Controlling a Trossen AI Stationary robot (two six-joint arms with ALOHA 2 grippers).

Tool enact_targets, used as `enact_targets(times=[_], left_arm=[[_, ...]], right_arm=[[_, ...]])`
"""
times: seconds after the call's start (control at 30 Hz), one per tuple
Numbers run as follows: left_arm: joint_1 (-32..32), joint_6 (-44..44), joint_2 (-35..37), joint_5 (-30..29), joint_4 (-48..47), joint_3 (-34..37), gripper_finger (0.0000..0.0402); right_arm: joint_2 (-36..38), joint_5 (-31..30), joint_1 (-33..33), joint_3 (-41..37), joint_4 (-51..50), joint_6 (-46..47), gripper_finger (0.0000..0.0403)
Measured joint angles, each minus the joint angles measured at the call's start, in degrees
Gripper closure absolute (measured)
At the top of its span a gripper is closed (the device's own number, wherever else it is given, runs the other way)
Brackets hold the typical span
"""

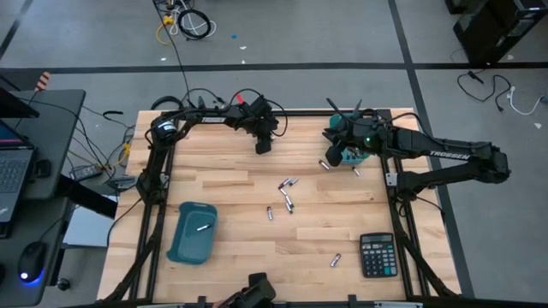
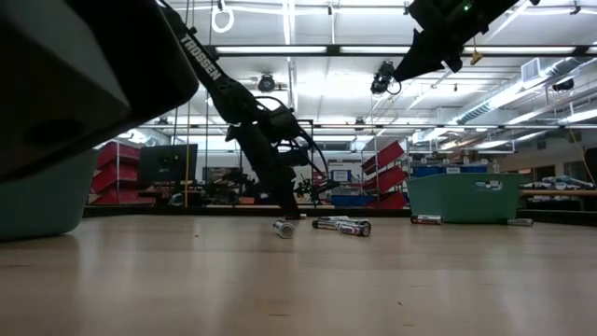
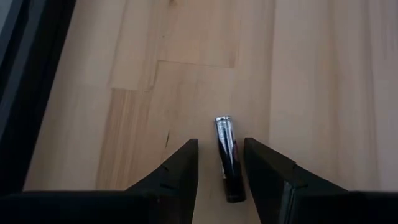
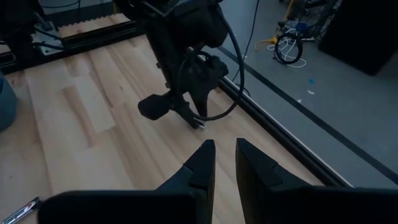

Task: Sort batteries
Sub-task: Put the silver battery into the blue bin

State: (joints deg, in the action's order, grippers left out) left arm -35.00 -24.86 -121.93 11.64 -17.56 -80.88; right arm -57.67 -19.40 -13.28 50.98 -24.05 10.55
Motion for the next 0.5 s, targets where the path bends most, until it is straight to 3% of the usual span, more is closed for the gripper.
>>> enact_targets(times=[0.2,0.43,0.5], left_arm=[[0.1,0.1,0.0,-0.7,-0.4,0.0,0.0286],[0.6,0.0,0.0,-1.0,-1.9,0.0,0.0383],[0.9,0.4,0.0,-1.8,-2.0,0.0,0.0389]], right_arm=[[0.0,0.0,0.0,0.0,0.0,0.0,0.0353],[0.0,0.0,0.0,0.0,0.1,0.0,0.0353],[-0.1,0.0,0.0,0.0,0.1,-0.1,0.0353]])
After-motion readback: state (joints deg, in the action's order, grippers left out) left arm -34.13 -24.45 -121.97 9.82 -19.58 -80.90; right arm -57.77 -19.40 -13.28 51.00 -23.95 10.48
